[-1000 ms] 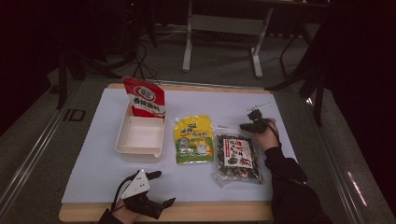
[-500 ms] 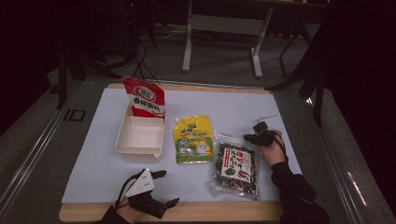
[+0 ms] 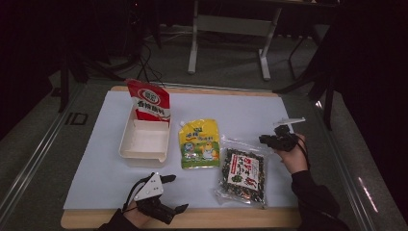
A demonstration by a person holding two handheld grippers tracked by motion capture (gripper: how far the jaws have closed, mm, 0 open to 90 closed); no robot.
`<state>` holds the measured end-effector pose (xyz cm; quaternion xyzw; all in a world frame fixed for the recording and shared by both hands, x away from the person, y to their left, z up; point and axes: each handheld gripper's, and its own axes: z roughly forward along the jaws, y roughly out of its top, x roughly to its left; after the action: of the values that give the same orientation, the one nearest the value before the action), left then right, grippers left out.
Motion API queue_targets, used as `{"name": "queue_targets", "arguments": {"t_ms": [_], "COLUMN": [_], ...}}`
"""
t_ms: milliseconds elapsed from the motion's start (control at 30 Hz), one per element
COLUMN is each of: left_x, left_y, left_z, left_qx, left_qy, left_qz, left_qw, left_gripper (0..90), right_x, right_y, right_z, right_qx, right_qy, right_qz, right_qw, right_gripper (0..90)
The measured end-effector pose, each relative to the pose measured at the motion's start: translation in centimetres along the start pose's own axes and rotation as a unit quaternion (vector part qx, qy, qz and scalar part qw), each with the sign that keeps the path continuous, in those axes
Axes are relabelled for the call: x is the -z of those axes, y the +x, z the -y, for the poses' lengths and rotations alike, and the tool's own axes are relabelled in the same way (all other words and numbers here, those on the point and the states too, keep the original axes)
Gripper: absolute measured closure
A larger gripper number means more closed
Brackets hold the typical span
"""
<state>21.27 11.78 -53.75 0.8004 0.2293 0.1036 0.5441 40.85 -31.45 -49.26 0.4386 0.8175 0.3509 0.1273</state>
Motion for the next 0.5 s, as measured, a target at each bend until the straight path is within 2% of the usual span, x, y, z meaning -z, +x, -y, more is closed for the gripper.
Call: {"name": "queue_targets", "arguments": {"t_ms": [200, 233, 267, 300, 367, 467, 500], "left_x": [-0.4, -0.5, -0.5, -0.6, -0.8, -0.8, -0.9], "left_y": [0.0, 0.1, 0.1, 0.1, 0.2, 0.2, 0.2], "left_z": [-0.1, -0.2, -0.2, -0.2, -0.2, -0.3, -0.3], "left_qx": [-0.001, -0.001, 0.000, -0.001, 0.000, 0.000, -0.001], "left_qy": [0.001, 0.000, 0.000, 0.003, 0.003, 0.004, 0.004], "left_qz": [0.005, 0.006, 0.007, 0.009, 0.010, 0.012, 0.012], "left_qw": [1.0000, 1.0000, 1.0000, 1.0000, 0.9999, 0.9999, 0.9999], "left_gripper": [2.0, 1.9, 1.9, 1.9, 1.9, 1.9, 1.9], "right_x": [1.4, 1.8, 1.8, 1.9, 1.8, 1.4, 1.0], "right_y": [-0.7, -1.2, -1.2, -1.6, -1.9, -2.2, -2.5], "right_z": [1.0, 1.4, 1.4, 1.8, 2.2, 2.5, 2.7], "right_qx": [-0.003, -0.009, -0.009, -0.015, -0.018, -0.023, -0.027], "right_qy": [0.002, 0.001, 0.001, 0.004, 0.010, 0.016, 0.021], "right_qz": [0.009, 0.013, 0.013, 0.007, 0.003, 0.005, 0.000], "right_qw": [1.0000, 0.9999, 0.9999, 0.9999, 0.9998, 0.9996, 0.9994], "right_gripper": [69.4, 64.4, 64.4, 58.7, 55.0, 54.3, 51.1]}}
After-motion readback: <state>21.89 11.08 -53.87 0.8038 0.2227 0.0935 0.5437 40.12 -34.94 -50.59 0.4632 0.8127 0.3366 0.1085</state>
